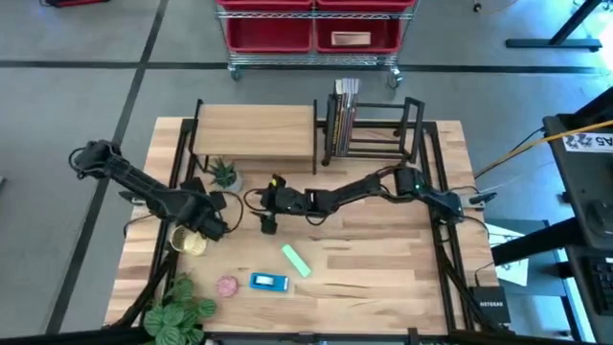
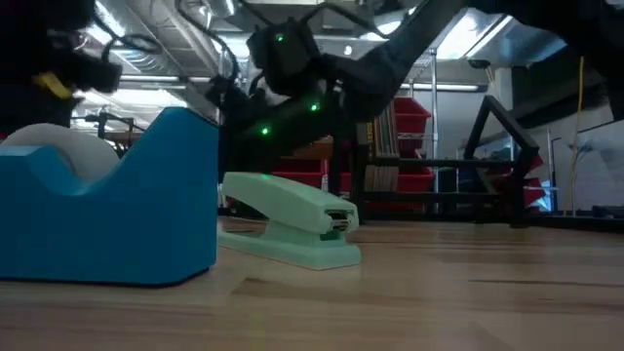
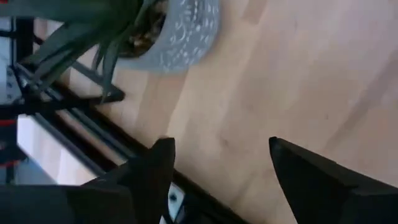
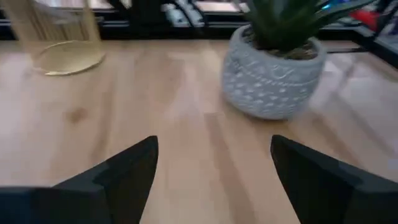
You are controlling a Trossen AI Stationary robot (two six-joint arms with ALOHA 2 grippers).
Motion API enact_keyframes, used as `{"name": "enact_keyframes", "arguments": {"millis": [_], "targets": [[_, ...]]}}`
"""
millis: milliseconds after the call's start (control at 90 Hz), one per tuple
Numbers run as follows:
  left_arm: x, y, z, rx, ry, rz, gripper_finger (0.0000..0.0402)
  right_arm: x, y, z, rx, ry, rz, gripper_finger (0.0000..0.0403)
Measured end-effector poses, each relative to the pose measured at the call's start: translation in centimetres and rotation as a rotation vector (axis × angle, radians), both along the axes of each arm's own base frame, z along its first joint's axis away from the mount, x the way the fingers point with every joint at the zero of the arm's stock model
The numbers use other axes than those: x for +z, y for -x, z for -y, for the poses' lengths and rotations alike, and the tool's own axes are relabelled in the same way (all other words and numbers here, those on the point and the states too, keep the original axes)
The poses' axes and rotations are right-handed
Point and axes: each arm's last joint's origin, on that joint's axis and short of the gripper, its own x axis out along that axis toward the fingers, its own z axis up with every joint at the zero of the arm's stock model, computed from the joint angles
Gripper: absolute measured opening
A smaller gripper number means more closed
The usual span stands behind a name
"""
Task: Stock shelves
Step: Remove the gray plotted plant from under the shelf
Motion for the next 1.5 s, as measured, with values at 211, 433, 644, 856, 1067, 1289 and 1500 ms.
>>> {"name": "enact_keyframes", "arguments": {"millis": [211,433,644,856,1067,1289,1500], "targets": [[-0.6,-0.5,-1.3,0.091,-0.03,0.05,0.025,-1.0,-0.7,0.2,-0.025,0.01,-0.007,0.0296],[-0.6,-0.9,-2.4,0.204,-0.049,0.104,0.0251,-1.4,-2.3,1.6,-0.038,0.007,0.025,0.0296],[-0.6,-1.1,-1.9,0.286,0.119,0.094,0.0251,-2.7,-3.5,3.0,-0.19,0.052,-0.029,0.0296],[-0.7,-0.7,-0.2,0.336,0.218,0.095,0.0251,-3.7,-2.8,4.3,-0.382,0.049,-0.038,0.0292],[0.4,-0.8,1.7,0.288,0.252,0.149,0.0251,-5.2,-2.9,5.9,-0.44,-0.021,0.046,0.0218],[3.9,-1.7,3.8,0.194,0.294,0.279,0.0251,-6.4,-4.2,7.2,-0.45,-0.099,0.116,0.0089],[7.0,-2.2,5.4,0.101,0.307,0.41,0.0251,-6.2,-5.7,8.5,-0.433,-0.111,0.107,0.0007]]}}
